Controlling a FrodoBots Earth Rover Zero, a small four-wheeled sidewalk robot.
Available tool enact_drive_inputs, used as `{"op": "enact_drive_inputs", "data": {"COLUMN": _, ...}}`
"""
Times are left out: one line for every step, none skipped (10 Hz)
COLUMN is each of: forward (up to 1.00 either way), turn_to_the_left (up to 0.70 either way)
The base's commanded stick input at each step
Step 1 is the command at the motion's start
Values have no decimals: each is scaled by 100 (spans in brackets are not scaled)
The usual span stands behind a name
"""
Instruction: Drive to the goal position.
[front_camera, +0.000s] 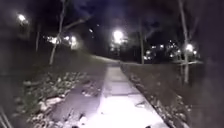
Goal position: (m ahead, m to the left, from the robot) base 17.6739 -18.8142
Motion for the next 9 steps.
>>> {"op": "enact_drive_inputs", "data": {"forward": 70, "turn_to_the_left": 0}}
{"op": "enact_drive_inputs", "data": {"forward": 70, "turn_to_the_left": 0}}
{"op": "enact_drive_inputs", "data": {"forward": 70, "turn_to_the_left": 0}}
{"op": "enact_drive_inputs", "data": {"forward": 70, "turn_to_the_left": 0}}
{"op": "enact_drive_inputs", "data": {"forward": 70, "turn_to_the_left": 0}}
{"op": "enact_drive_inputs", "data": {"forward": 70, "turn_to_the_left": 0}}
{"op": "enact_drive_inputs", "data": {"forward": 70, "turn_to_the_left": 0}}
{"op": "enact_drive_inputs", "data": {"forward": 70, "turn_to_the_left": 0}}
{"op": "enact_drive_inputs", "data": {"forward": 70, "turn_to_the_left": 14}}
